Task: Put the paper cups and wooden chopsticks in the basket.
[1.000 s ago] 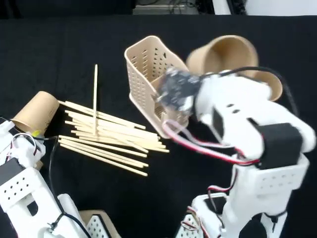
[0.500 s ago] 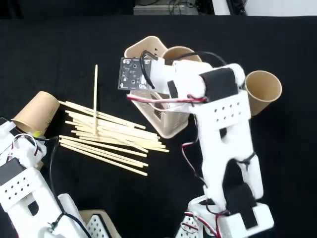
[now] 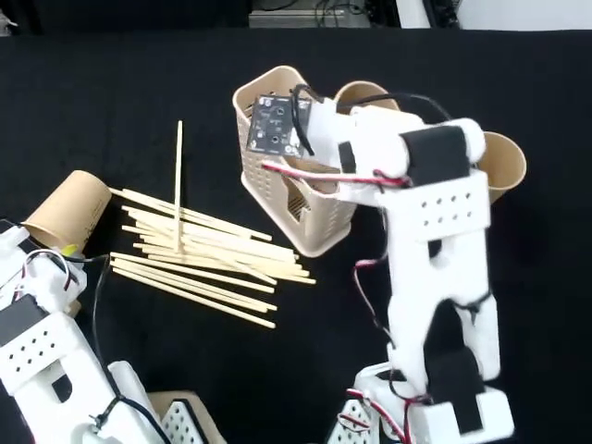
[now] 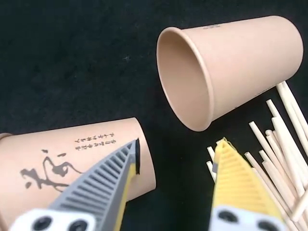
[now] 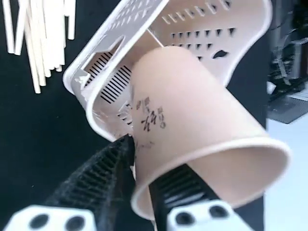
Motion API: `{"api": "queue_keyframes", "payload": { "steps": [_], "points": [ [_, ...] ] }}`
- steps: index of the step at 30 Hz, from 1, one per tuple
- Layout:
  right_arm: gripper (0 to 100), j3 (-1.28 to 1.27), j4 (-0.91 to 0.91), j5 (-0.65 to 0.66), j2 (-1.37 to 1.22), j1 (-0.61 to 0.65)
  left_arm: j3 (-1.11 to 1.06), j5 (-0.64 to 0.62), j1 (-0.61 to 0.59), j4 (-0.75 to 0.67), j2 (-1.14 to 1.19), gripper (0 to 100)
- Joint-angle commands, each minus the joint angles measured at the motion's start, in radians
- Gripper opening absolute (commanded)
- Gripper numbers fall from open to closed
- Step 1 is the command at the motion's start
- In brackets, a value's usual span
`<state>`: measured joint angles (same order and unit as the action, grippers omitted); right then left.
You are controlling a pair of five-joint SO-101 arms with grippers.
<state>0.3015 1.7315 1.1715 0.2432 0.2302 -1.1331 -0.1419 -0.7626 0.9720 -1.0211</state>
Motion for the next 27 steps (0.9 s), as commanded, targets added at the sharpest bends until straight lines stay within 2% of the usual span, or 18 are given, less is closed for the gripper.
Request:
{"api": "queue_keyframes", "payload": {
  "steps": [1, 7, 14, 16, 21, 27],
  "points": [
    [1.1, -0.041, 0.040, 0.014, 0.058, -0.018, 0.007, 0.000, 0.002, -0.002, -0.014, 26],
    [1.1, -0.099, 0.040, 0.014, 0.061, -0.017, 0.007, 0.000, 0.002, -0.002, -0.014, 26],
    [1.8, -0.067, 0.038, 0.012, 0.053, 0.041, 0.007, 0.000, 0.002, -0.002, -0.014, 26],
    [6.4, -0.074, 0.038, 0.012, 0.053, 0.041, 0.007, 0.000, 0.002, -0.002, -0.014, 26],
    [26.4, -0.076, 0.038, 0.012, 0.062, 0.043, 0.007, 0.000, 0.002, -0.002, -0.014, 26],
    [25.8, 0.041, 0.037, -0.023, 0.111, 0.029, -0.005, 0.000, 0.002, -0.003, -0.014, 26]
  ]
}}
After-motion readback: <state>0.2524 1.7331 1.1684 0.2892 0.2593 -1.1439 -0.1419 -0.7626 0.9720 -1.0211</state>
